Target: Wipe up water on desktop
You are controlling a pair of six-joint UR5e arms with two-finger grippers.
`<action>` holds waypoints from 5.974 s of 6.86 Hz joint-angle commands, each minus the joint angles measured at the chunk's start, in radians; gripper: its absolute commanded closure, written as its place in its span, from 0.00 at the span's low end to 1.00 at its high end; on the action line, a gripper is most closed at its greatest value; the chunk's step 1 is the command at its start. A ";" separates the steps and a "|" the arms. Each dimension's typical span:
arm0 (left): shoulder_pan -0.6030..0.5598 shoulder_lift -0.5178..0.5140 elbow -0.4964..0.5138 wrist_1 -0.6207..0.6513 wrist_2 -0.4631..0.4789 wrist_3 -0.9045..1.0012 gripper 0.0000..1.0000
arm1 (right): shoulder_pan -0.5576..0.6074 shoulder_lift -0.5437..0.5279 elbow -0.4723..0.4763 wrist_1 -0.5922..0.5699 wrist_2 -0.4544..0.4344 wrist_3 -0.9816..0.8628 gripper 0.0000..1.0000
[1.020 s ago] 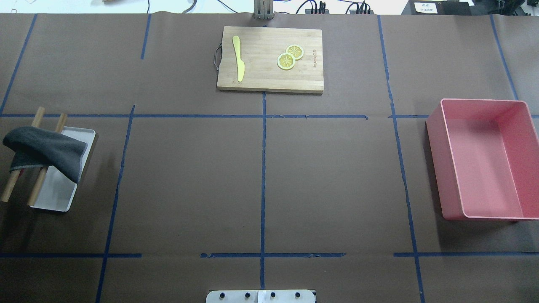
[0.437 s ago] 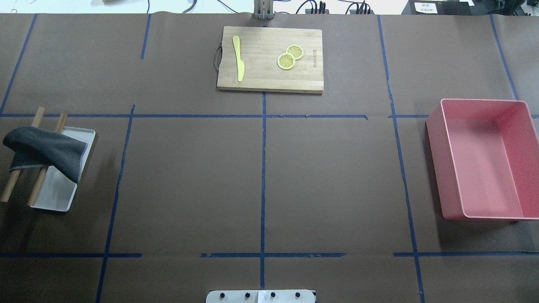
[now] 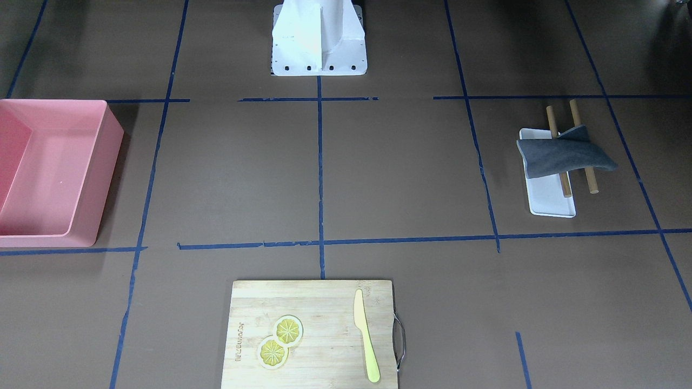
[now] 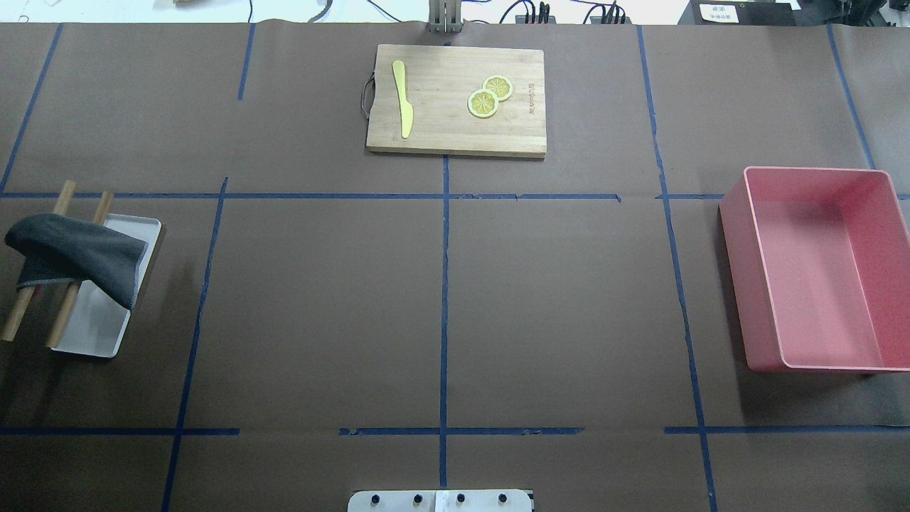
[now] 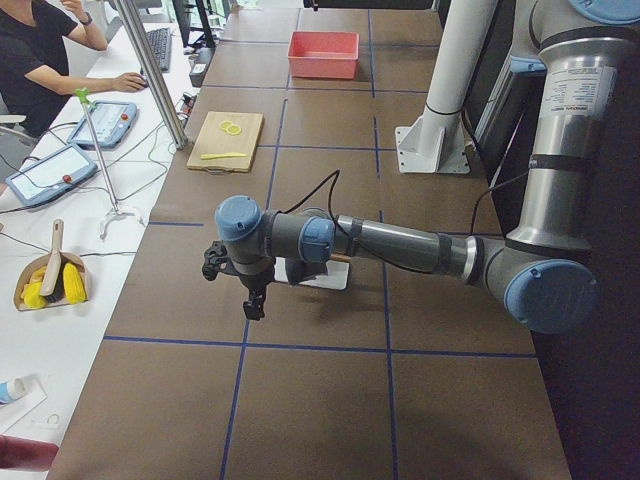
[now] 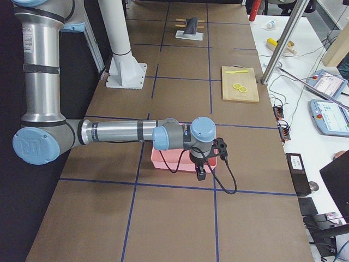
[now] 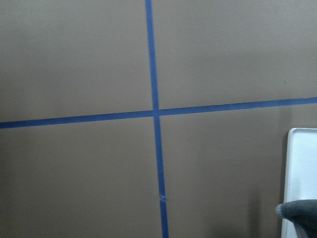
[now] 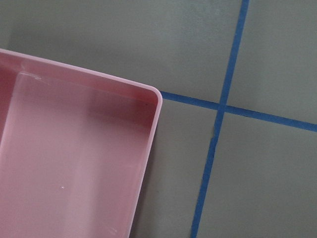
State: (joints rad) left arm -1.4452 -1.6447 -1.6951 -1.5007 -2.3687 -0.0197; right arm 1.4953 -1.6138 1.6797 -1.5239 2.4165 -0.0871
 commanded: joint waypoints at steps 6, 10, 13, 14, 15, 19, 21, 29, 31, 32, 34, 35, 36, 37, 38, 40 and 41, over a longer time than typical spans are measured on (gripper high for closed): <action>0.357 0.003 -0.143 -0.088 0.014 -0.425 0.01 | -0.018 0.000 -0.001 0.001 0.035 0.001 0.00; 0.358 0.011 -0.144 -0.087 0.088 -0.427 0.51 | -0.020 0.000 -0.003 0.001 0.035 0.000 0.00; 0.356 0.009 -0.147 -0.088 0.088 -0.430 0.96 | -0.024 -0.002 -0.005 0.001 0.033 -0.002 0.00; 0.353 0.008 -0.152 -0.088 0.088 -0.430 0.97 | -0.026 -0.002 -0.005 0.001 0.033 -0.002 0.00; 0.353 0.006 -0.164 -0.088 0.130 -0.433 0.95 | -0.027 -0.002 -0.005 0.001 0.033 0.000 0.00; 0.356 -0.006 -0.260 -0.087 0.149 -0.576 1.00 | -0.041 0.012 0.017 0.002 0.035 0.013 0.00; 0.358 -0.100 -0.319 -0.081 0.105 -0.795 1.00 | -0.128 0.046 0.121 0.004 0.035 0.235 0.00; 0.689 -0.641 -0.079 -0.175 0.182 -1.682 1.00 | -0.794 0.395 0.242 0.433 -0.480 1.194 0.00; 0.700 -0.652 -0.026 -0.266 0.194 -1.851 0.98 | -0.909 0.449 0.279 0.430 -0.667 1.234 0.00; 0.701 -0.671 -0.011 -0.268 0.194 -1.903 0.98 | -0.938 0.460 0.288 0.430 -0.710 1.235 0.00; 0.718 -0.687 -0.008 -0.268 0.194 -1.935 0.97 | -1.028 0.465 0.288 0.429 -0.833 1.225 0.00; 0.718 -0.690 -0.008 -0.269 0.194 -1.945 0.97 | -1.072 0.465 0.288 0.427 -0.931 1.216 0.00; 0.720 -0.698 -0.008 -0.269 0.194 -1.958 0.97 | -1.128 0.472 0.290 0.427 -1.049 1.205 0.01; 0.727 -0.702 -0.003 -0.276 0.194 -1.973 0.97 | -1.150 0.477 0.290 0.427 -1.094 1.140 0.01; 0.730 -0.704 0.011 -0.282 0.195 -1.974 0.97 | -1.155 0.476 0.290 0.426 -1.108 1.124 0.01; 0.750 -0.708 0.014 -0.279 0.203 -1.975 0.97 | -1.167 0.486 0.288 0.426 -1.145 1.051 0.01; 0.767 -0.711 0.011 -0.279 0.218 -1.976 0.97 | -1.167 0.486 0.284 0.427 -1.145 1.014 0.01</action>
State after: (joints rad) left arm -0.6950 -2.3535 -1.6829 -1.7798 -2.1630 -1.9944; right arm 0.3298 -1.1296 1.9672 -1.0976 1.2764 0.9695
